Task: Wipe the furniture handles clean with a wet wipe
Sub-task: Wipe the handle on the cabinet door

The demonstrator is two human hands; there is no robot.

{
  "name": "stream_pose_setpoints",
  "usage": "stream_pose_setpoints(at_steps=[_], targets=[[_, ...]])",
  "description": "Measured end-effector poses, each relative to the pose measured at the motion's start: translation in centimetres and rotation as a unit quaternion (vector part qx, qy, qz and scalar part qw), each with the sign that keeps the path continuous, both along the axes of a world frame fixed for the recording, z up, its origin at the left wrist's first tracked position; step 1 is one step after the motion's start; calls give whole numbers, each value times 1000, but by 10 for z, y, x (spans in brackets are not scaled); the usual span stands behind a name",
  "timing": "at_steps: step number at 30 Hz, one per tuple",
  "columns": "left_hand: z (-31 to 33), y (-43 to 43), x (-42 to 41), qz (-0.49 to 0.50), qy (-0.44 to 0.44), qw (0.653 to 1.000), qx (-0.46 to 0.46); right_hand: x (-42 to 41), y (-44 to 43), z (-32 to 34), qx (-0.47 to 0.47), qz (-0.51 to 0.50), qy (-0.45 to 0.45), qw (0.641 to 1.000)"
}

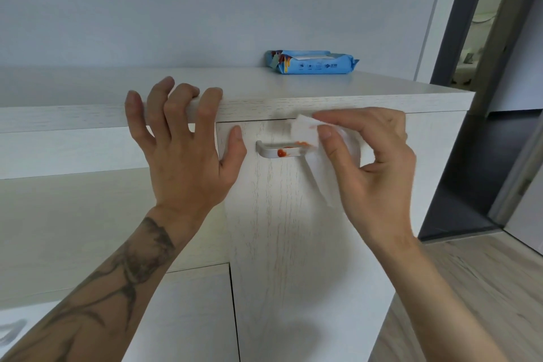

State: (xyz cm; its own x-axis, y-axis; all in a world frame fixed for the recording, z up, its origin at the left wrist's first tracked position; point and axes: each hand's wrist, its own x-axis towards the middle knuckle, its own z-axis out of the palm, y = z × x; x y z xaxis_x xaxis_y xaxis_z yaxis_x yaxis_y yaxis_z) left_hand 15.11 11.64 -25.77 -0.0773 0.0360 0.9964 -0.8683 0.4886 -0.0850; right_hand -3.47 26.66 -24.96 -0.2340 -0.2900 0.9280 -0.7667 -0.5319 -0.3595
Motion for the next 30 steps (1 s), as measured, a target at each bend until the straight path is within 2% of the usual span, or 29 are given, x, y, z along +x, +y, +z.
stream_pose_setpoints(at_steps=[5,14,21,28,30], targets=[[-1,3,0,6,-6,1000,7,18,-14,-7,-2,-32,68,997],[0,1,0,8,-6,1000,10,20,-16,-14,-35,-44,58,997],[0,-1,-1,11,-3,1000,7,-5,-14,-17,-23,-25,73,997],[-1,-1,0,12,-6,1000,5,12,-22,-10,-18,5,103,994],[0,0,0,10,-5,1000,3,-5,-17,-13,-1,1,88,996]])
